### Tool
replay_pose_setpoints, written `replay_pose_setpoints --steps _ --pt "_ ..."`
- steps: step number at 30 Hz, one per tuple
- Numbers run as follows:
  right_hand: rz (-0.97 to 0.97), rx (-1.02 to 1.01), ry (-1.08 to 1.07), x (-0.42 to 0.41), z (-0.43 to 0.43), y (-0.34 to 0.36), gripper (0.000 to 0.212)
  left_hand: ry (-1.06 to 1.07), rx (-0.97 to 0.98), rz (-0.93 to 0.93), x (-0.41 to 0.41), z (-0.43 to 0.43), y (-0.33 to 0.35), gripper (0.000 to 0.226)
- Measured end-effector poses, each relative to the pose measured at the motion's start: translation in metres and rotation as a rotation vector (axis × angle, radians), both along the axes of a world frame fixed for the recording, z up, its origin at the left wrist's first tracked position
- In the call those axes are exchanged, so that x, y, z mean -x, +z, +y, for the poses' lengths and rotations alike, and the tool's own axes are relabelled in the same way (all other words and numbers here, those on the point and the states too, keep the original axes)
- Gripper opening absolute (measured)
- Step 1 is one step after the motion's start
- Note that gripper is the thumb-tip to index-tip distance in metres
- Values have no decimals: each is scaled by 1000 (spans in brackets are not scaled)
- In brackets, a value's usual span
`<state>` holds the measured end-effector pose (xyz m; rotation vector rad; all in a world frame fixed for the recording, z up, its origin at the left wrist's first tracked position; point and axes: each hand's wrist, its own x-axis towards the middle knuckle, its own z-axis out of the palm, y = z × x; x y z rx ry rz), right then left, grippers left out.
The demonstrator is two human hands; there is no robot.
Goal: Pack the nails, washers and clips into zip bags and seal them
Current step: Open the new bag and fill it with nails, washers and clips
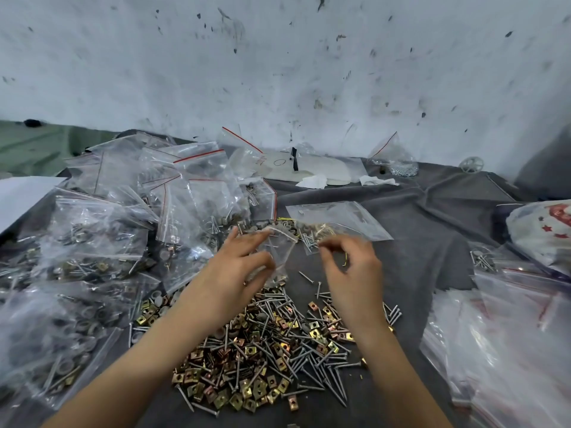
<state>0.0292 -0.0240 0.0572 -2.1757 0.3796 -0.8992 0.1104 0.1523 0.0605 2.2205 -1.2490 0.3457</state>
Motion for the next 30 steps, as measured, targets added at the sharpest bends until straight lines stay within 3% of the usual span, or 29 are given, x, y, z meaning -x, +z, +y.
replay_pose_setpoints --steps 3,4,6,10,15,19,22,25,30 --pt "611 79 83 0 -5 -27 9 49 65 5 -4 5 1 3" --pt "743 100 113 1 -2 -38 10 55 79 1 -5 6 1 5" --pt "818 139 118 6 4 -55 12 56 84 -5 -6 7 1 7" --pt "675 130 103 10 4 -68 3 50 69 -22 -7 8 2 8" --pt "546 159 86 11 0 -59 9 14 59 -2 -3 8 2 5" --pt "20 -91 155 17 6 -16 22 -84 7 -31 5 5 0 6" --pt "-225 -52 219 18 16 17 19 -137 -41 -36 9 1 2 9" --pt "-139 92 214 11 21 26 11 -180 -59 -43 13 -1 4 9" --pt "-152 -27 148 10 11 11 4 -180 -25 -20 11 3 5 7"
